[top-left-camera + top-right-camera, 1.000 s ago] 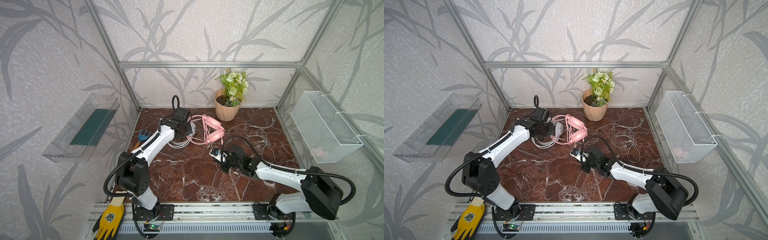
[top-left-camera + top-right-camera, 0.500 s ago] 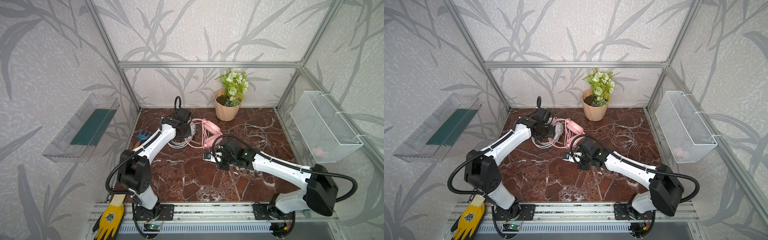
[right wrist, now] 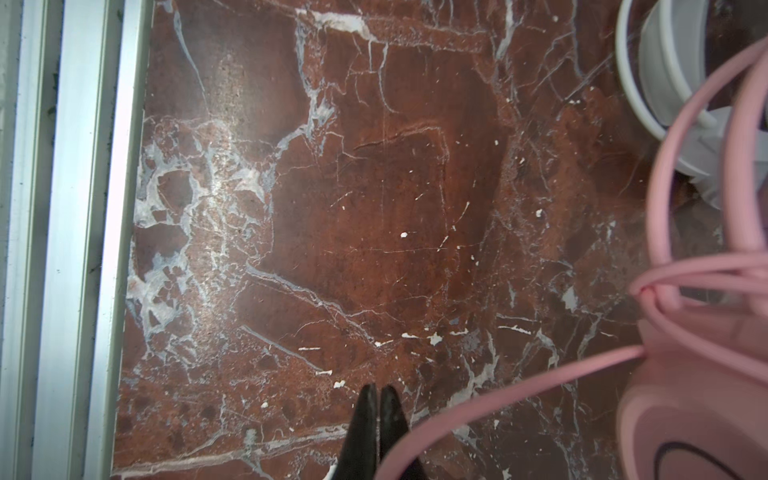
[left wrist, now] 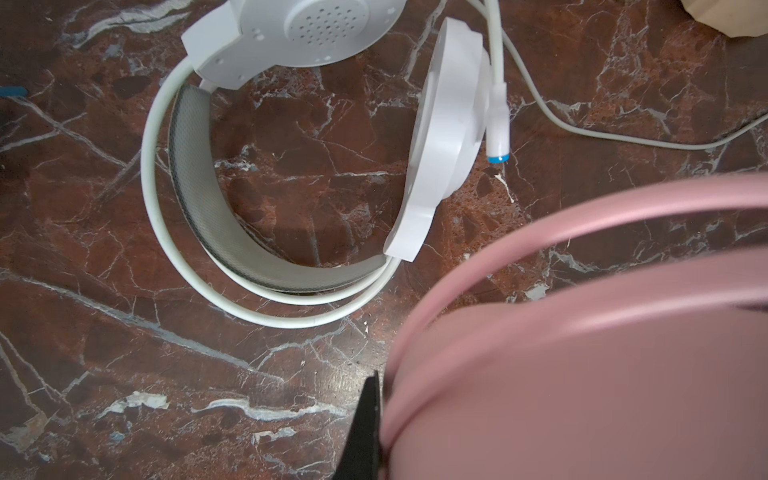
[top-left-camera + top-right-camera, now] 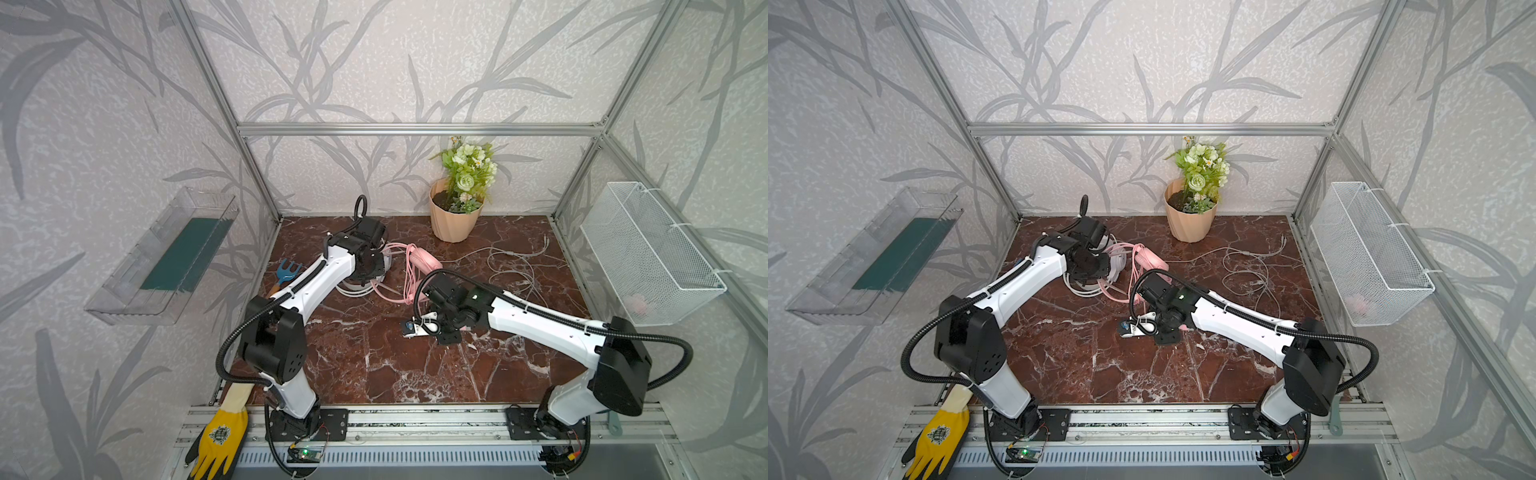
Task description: Wrap the headphones
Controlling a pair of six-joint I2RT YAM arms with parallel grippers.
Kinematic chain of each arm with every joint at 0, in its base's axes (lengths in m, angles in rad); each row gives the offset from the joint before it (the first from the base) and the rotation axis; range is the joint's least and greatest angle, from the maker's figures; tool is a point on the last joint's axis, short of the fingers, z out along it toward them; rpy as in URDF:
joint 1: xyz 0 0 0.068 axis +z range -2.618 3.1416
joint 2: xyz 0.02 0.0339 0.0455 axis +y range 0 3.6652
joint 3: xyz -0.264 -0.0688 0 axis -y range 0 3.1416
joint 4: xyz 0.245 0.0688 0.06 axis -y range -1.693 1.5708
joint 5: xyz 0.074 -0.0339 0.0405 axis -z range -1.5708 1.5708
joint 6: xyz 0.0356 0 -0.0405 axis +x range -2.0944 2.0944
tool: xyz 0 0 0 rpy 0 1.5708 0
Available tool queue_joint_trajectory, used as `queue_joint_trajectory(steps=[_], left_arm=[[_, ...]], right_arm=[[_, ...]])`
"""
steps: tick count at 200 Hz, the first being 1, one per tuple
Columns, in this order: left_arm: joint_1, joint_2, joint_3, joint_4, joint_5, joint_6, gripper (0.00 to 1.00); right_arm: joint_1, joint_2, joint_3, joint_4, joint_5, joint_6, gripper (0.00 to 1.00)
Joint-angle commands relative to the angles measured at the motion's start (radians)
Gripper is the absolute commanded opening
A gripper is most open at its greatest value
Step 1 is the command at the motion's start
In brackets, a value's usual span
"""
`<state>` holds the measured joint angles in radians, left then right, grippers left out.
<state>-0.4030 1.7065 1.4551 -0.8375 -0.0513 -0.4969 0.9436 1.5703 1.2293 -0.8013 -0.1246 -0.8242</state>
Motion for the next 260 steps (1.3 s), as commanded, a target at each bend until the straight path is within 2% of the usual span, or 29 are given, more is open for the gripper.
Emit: queue_joint_trajectory(steps=[1, 27, 128, 218, 260], left_arm=[[0.000, -0.001, -0.013, 0.098, -0.038, -0.058, 0.00], [-0.012, 0.002, -0.022, 0.095, -0.050, -0.051, 0.00], [-0.036, 0.083, -0.007, 0.026, -0.052, 0.030, 0.00], [-0.072, 0.125, -0.002, -0.012, -0.077, 0.113, 0.00], [-0.073, 0.130, -0.019, -0.012, -0.069, 0.147, 0.00]], right_arm=[[0.047, 0.018, 0.045, -0.190, 0.012, -0.047, 0.00], [0.071, 0.015, 0.069, -0.220, 0.066, -0.081, 0.00], [0.110, -0.019, 0.081, -0.226, 0.208, -0.338, 0.00], [0.107, 0.106, 0.199, -0.189, 0.216, -0.476, 0.00], [0.086, 0.127, 0.178, -0.084, 0.213, -0.541, 0.00]])
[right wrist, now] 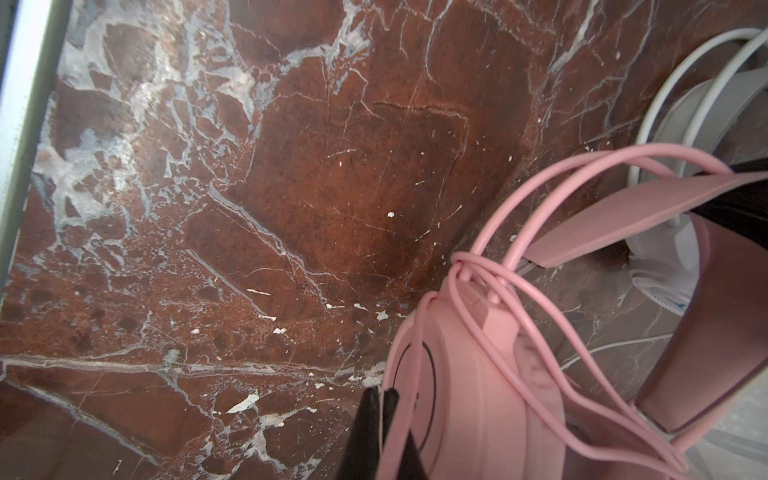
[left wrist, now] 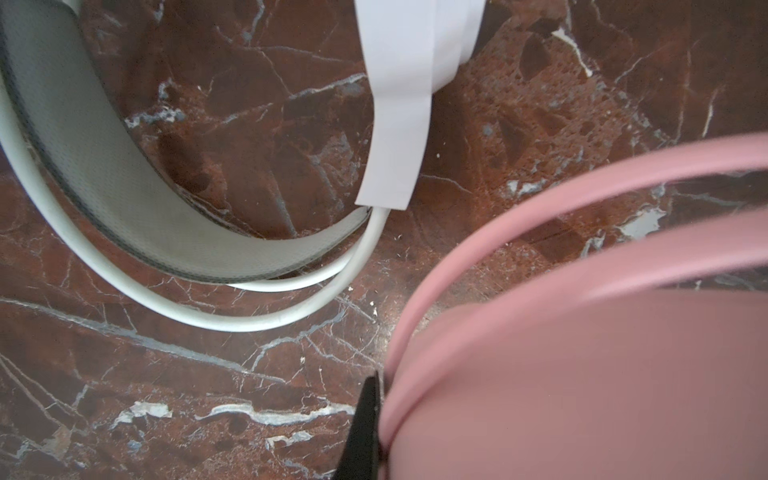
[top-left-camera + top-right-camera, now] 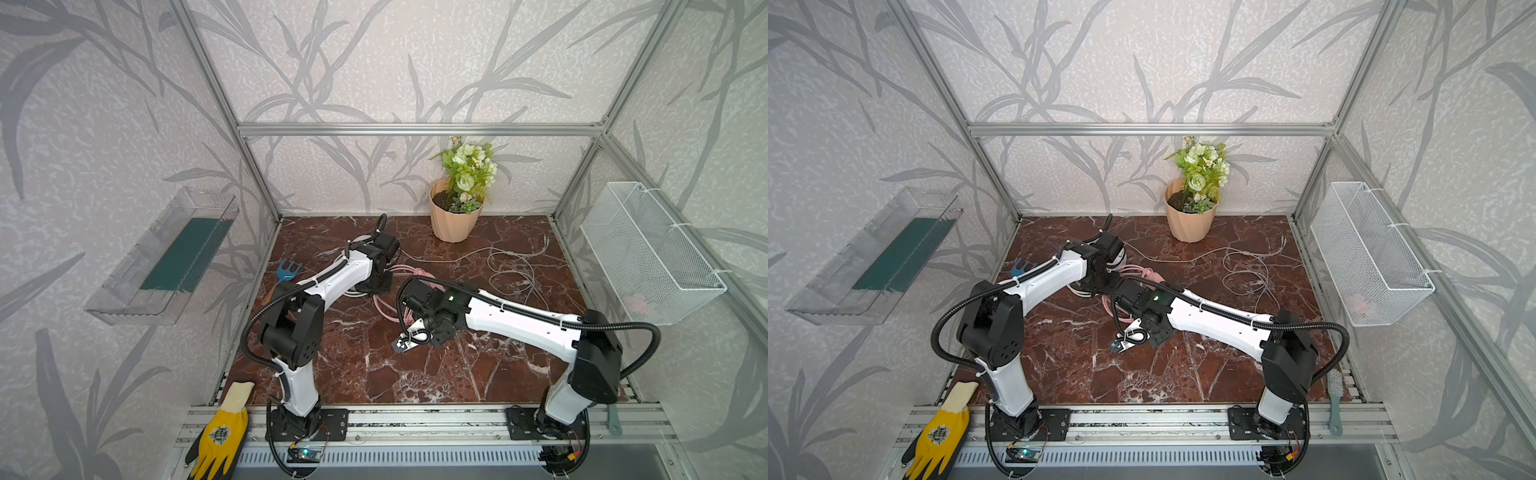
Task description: Wrap the headphones
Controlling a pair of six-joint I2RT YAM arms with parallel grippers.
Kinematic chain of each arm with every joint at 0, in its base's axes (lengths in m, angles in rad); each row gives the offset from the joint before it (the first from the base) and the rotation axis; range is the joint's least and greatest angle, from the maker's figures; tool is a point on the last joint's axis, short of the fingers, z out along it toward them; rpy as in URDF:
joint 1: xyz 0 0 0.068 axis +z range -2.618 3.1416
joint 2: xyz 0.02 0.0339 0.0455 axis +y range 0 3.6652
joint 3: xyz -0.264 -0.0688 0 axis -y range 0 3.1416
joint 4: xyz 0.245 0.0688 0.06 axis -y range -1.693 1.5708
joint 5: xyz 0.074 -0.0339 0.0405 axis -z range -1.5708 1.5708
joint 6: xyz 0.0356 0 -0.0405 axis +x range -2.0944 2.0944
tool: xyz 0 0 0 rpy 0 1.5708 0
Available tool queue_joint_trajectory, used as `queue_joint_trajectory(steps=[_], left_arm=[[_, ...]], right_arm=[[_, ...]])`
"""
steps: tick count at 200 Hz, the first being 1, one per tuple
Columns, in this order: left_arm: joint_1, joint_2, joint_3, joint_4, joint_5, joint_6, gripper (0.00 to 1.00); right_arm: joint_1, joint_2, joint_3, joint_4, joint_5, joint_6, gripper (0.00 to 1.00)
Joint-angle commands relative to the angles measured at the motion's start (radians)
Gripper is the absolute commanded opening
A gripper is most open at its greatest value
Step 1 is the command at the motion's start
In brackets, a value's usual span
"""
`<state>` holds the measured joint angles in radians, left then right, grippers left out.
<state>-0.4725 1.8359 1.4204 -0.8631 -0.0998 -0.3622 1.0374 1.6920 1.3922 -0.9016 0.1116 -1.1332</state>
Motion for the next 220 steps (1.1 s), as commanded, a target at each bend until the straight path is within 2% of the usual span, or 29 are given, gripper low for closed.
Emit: queue_joint_trajectory(steps=[1, 35, 58, 126, 172, 220], left_arm=[[-0.004, 0.001, 0.015, 0.014, -0.020, 0.013, 0.00], [-0.004, 0.007, -0.003, 0.021, -0.015, 0.023, 0.00], [-0.005, 0.020, 0.004, 0.019, -0.024, 0.022, 0.00], [-0.004, 0.058, 0.035, 0.009, -0.012, 0.031, 0.00], [-0.005, 0.064, 0.027, 0.009, -0.005, 0.029, 0.00], [-0.004, 0.064, -0.002, 0.020, 0.016, 0.023, 0.00]], right_arm=[[-0.009, 0.007, 0.014, 0.020, -0.023, -0.234, 0.00], [-0.043, 0.009, 0.008, 0.074, -0.043, -0.276, 0.00], [-0.045, 0.009, 0.009, 0.104, -0.053, -0.301, 0.04], [-0.045, 0.049, 0.028, 0.142, -0.017, -0.372, 0.06], [-0.045, 0.057, 0.013, 0.205, -0.009, -0.403, 0.26], [-0.052, 0.075, 0.005, 0.283, 0.010, -0.392, 0.27]])
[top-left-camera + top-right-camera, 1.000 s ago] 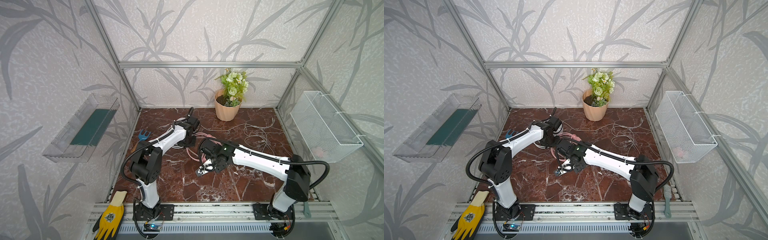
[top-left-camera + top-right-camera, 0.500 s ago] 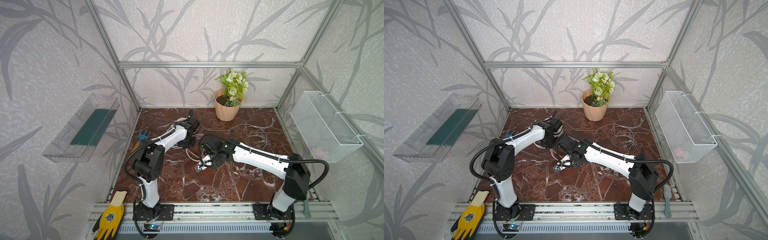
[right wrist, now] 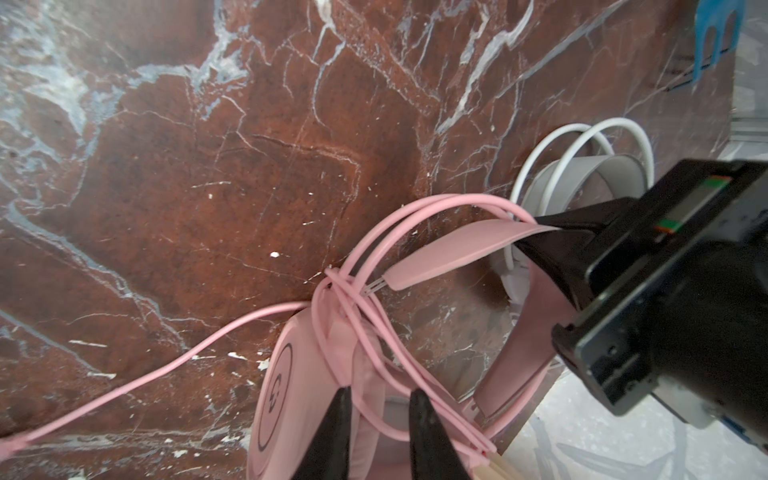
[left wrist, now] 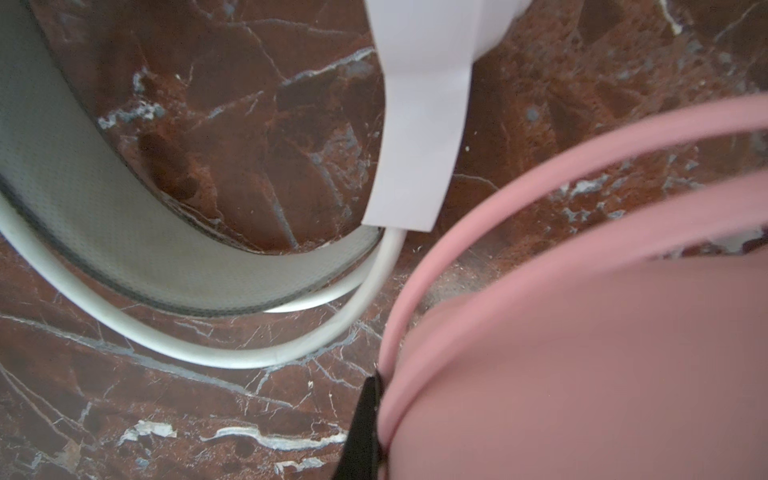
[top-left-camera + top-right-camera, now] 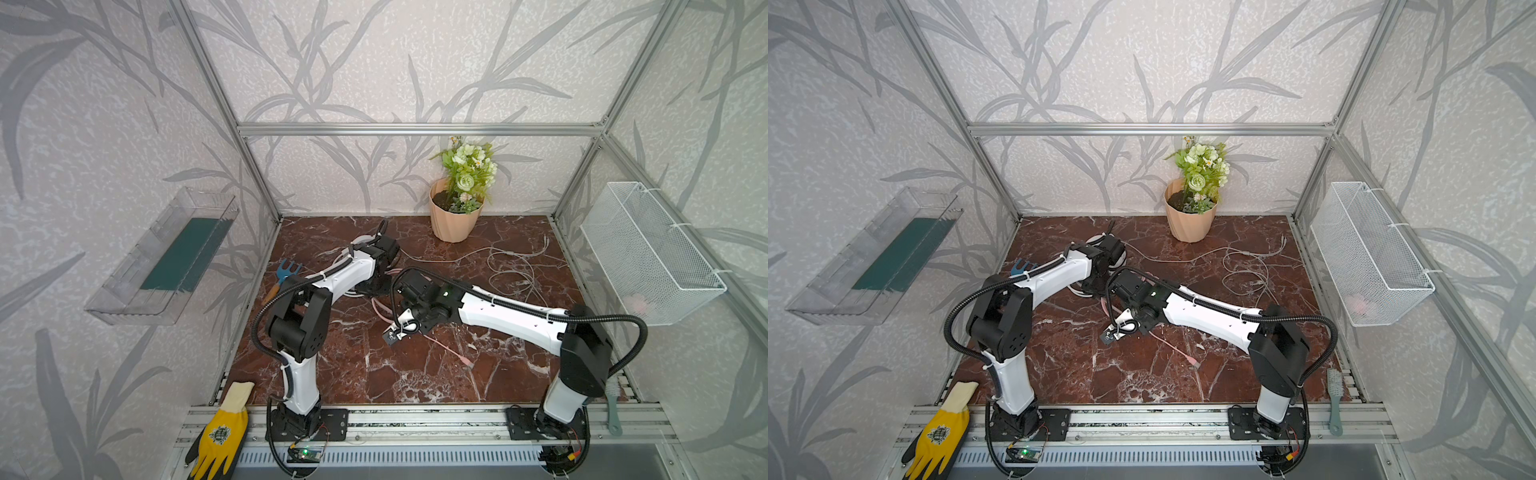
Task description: Wrap the headphones
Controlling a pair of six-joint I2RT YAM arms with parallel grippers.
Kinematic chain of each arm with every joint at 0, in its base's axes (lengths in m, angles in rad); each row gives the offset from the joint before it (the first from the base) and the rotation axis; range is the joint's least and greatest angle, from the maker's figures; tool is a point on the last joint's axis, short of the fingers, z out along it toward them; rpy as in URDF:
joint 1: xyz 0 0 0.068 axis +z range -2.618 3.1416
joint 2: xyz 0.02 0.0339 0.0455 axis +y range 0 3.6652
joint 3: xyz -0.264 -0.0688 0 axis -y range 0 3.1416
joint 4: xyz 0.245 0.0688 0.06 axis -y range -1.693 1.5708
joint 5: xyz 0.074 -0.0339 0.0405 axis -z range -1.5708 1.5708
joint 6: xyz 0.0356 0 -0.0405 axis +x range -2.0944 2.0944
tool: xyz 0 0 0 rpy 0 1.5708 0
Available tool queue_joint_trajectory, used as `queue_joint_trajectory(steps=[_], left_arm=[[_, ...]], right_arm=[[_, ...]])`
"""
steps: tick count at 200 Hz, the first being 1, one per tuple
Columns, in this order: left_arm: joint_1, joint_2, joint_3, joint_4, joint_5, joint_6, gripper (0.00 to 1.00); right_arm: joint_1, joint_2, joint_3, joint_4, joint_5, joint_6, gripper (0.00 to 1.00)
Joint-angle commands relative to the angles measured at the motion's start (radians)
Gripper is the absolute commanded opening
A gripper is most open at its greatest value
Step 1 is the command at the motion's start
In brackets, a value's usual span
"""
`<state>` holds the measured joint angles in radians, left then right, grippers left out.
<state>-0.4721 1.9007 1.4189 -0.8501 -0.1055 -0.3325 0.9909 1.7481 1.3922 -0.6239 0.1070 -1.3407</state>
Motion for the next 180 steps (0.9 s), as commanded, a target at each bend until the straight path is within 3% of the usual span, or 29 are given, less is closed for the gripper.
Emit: queue_joint_trajectory(steps=[1, 40, 67, 90, 104, 133, 180], left_arm=[[-0.006, 0.000, -0.002, 0.008, 0.021, -0.007, 0.00], [-0.005, 0.008, -0.032, 0.016, -0.001, -0.041, 0.00], [-0.002, 0.019, -0.040, 0.007, -0.017, -0.086, 0.00], [0.000, 0.018, -0.047, -0.014, -0.028, -0.132, 0.00], [0.000, 0.012, -0.059, -0.025, -0.035, -0.165, 0.00], [0.003, 0.001, -0.084, -0.033, -0.024, -0.238, 0.00], [0.005, 0.023, -0.096, -0.043, -0.036, -0.306, 0.00]], right_arm=[[-0.005, 0.018, 0.005, 0.007, 0.014, -0.181, 0.27], [-0.046, -0.094, -0.020, 0.012, -0.116, 0.073, 0.31], [-0.073, -0.243, -0.154, 0.070, -0.197, 0.259, 0.46], [-0.115, -0.392, -0.275, 0.081, -0.278, 0.385, 0.52], [-0.149, -0.456, -0.317, 0.018, -0.311, 0.410, 0.54], [-0.173, -0.515, -0.379, -0.081, -0.229, 0.427, 0.54], [-0.178, -0.495, -0.476, -0.140, -0.240, 0.483, 0.54]])
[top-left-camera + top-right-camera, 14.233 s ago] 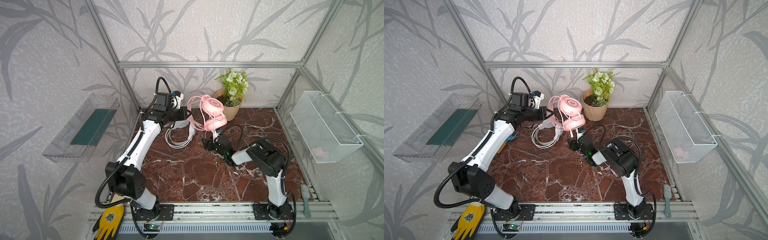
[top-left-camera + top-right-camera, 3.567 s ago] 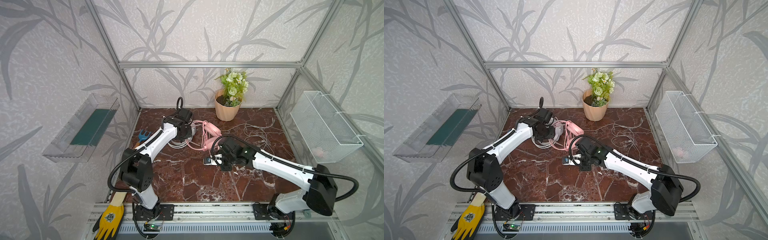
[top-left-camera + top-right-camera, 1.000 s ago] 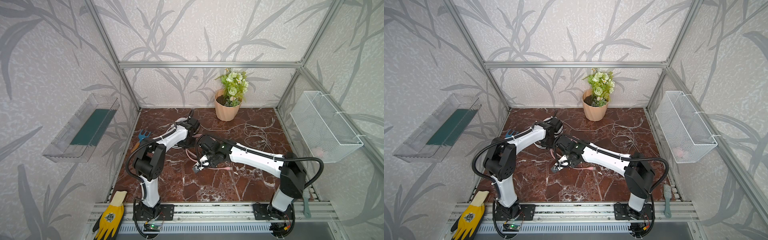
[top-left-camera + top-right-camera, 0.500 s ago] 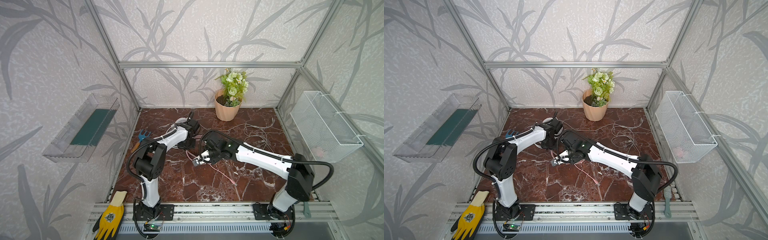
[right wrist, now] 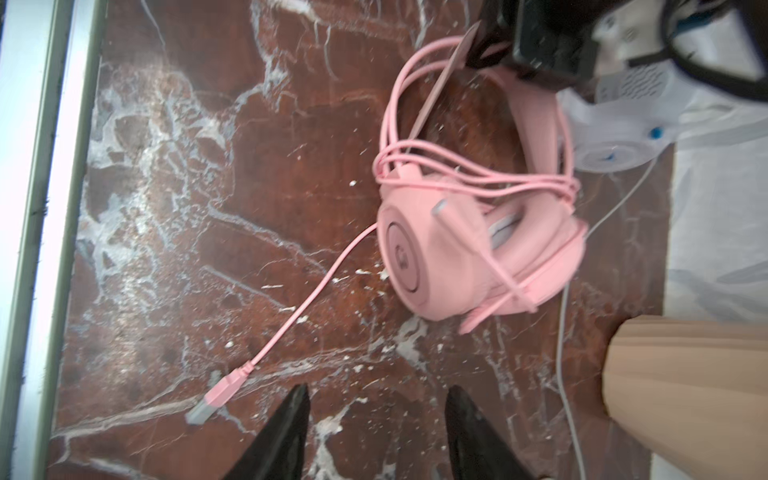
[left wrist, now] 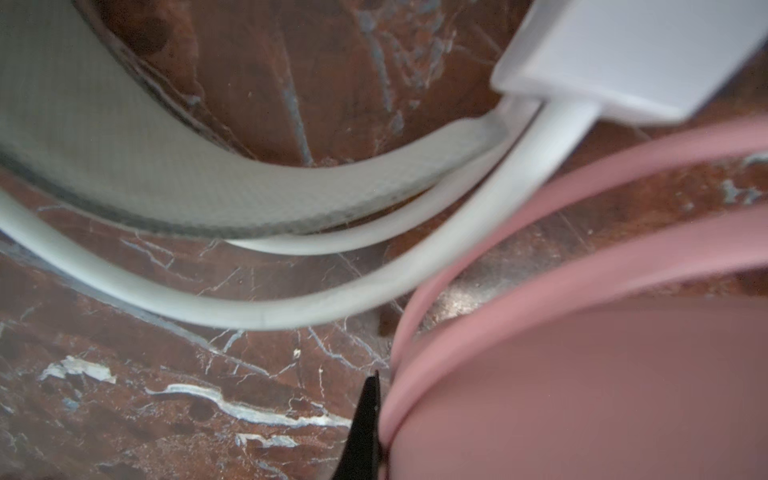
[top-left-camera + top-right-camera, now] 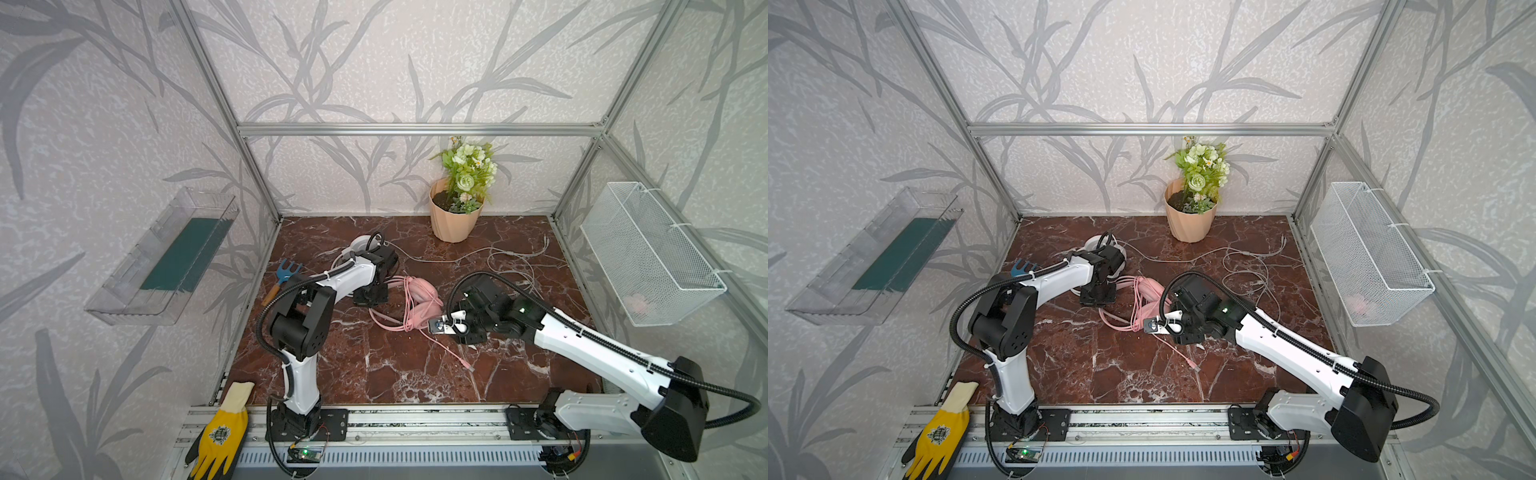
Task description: Wrap the headphones
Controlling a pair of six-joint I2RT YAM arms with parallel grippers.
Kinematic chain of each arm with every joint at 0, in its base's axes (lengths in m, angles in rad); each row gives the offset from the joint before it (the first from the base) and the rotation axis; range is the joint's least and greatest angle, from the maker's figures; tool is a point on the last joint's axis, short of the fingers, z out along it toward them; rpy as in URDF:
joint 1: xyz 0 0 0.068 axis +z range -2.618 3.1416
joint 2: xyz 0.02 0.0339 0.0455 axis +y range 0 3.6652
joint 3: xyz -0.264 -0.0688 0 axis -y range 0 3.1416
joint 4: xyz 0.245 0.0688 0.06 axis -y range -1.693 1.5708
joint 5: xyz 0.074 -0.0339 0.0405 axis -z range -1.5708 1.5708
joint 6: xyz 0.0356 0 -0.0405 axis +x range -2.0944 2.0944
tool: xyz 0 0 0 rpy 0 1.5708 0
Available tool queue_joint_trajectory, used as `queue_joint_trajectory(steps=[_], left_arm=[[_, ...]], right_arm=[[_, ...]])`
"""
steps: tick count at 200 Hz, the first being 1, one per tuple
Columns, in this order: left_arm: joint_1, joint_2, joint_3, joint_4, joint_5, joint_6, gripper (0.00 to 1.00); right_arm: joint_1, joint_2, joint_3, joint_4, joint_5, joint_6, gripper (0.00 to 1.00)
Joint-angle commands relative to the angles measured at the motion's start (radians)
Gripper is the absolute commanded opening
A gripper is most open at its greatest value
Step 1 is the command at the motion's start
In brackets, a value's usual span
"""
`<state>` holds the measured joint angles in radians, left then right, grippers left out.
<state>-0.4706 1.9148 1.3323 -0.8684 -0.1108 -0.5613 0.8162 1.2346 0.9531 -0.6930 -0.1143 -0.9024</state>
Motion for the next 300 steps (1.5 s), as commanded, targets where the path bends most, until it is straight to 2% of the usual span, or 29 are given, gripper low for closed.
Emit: queue_joint_trajectory(steps=[1, 30, 86, 138, 193, 225, 239, 260, 281, 300], left_arm=[[0.004, 0.009, -0.009, -0.026, -0.031, -0.078, 0.00], [0.010, 0.016, 0.003, -0.060, -0.085, -0.111, 0.00], [0.021, 0.019, 0.010, -0.054, -0.087, -0.124, 0.00], [0.027, 0.024, 0.008, -0.049, -0.080, -0.117, 0.00], [0.037, 0.009, -0.017, -0.040, -0.077, -0.106, 0.00], [0.049, -0.002, -0.029, -0.036, -0.080, -0.100, 0.00], [0.053, -0.005, -0.031, -0.032, -0.080, -0.096, 0.00], [0.054, -0.005, -0.031, -0.031, -0.076, -0.092, 0.00], [0.054, -0.006, -0.033, -0.028, -0.075, -0.092, 0.00], [0.054, -0.006, -0.034, -0.027, -0.073, -0.092, 0.00]], right_arm=[[-0.002, 0.019, -0.039, -0.070, -0.019, 0.045, 0.54], [-0.003, 0.045, -0.096, -0.023, -0.043, 0.061, 0.54], [-0.005, 0.224, -0.119, -0.009, -0.121, 0.084, 0.50], [-0.012, 0.318, -0.106, -0.010, -0.184, 0.105, 0.47], [-0.012, 0.410, -0.086, -0.079, -0.119, 0.092, 0.35], [-0.012, 0.398, -0.096, -0.067, -0.071, 0.112, 0.31], [-0.013, 0.354, -0.102, -0.035, -0.069, 0.116, 0.31], [-0.009, 0.280, -0.109, -0.002, -0.093, 0.106, 0.40], [-0.010, 0.209, -0.118, 0.028, -0.084, 0.111, 0.43], [-0.009, 0.152, -0.148, 0.074, -0.044, 0.123, 0.53]])
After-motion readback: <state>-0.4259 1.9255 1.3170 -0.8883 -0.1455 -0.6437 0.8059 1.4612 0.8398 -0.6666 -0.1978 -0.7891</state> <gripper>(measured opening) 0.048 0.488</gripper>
